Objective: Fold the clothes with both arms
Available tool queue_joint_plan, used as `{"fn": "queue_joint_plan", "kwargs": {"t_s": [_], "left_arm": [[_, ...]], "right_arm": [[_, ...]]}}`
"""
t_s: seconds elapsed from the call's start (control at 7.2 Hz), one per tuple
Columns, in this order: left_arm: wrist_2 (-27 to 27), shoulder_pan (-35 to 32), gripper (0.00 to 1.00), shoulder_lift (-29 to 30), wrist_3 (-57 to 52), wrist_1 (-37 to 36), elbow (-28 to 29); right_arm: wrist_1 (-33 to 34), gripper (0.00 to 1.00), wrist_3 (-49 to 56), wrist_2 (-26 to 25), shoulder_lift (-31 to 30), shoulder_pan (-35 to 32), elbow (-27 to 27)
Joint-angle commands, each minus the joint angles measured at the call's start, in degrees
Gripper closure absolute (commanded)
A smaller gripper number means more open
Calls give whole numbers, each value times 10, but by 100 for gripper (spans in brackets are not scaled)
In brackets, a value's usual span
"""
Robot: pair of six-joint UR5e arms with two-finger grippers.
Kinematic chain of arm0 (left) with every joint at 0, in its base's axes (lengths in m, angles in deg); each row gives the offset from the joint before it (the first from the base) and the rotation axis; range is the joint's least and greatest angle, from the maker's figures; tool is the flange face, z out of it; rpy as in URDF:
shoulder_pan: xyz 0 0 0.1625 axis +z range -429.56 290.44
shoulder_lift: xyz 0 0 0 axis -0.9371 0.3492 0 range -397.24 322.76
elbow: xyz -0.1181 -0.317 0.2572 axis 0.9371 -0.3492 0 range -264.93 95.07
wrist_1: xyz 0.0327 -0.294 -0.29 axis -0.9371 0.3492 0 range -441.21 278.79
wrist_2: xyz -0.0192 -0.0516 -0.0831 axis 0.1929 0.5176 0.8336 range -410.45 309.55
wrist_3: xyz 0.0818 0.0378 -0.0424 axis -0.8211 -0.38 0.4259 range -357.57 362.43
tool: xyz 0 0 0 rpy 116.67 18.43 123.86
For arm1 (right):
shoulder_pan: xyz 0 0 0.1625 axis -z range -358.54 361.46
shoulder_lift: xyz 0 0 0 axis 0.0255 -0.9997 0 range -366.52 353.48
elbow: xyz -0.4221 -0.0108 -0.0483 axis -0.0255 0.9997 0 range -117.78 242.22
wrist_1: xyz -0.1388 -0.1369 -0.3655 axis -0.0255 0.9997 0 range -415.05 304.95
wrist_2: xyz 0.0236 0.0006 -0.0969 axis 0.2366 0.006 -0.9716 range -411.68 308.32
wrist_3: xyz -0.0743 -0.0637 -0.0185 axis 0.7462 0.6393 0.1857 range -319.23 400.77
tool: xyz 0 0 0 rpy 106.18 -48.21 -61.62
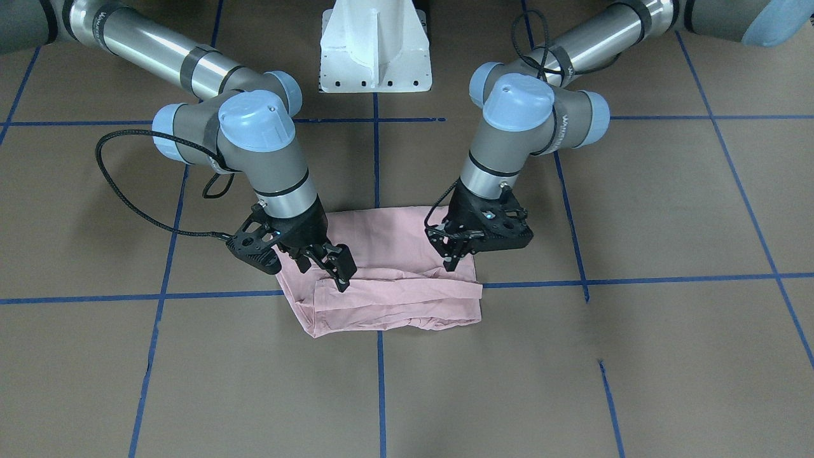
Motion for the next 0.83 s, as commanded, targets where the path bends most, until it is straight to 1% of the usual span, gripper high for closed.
{"fn": "queue_joint_plan", "kwargs": {"t_s": [0.0,0.14,0.28,0.42,0.56,0.69], "left_arm": [[6,41,100,3,-1,-12,17],[6,41,100,26,-2,-9,40],[4,38,100,52,-6,1,86],[-3,22,100,62,-11,48,118],[-4,10,100,73,-25,79,160],[-4,-4,100,81,-27,87,176]], "right_arm": [[5,0,1,-6,-22,3,-41],[5,0,2,-5,-34,2,-58],[5,0,3,-2,-62,2,-84],[5,0,3,-1,-84,2,-111],[5,0,3,-1,-90,0,-119],[5,0,3,-1,-92,-1,-120]]}}
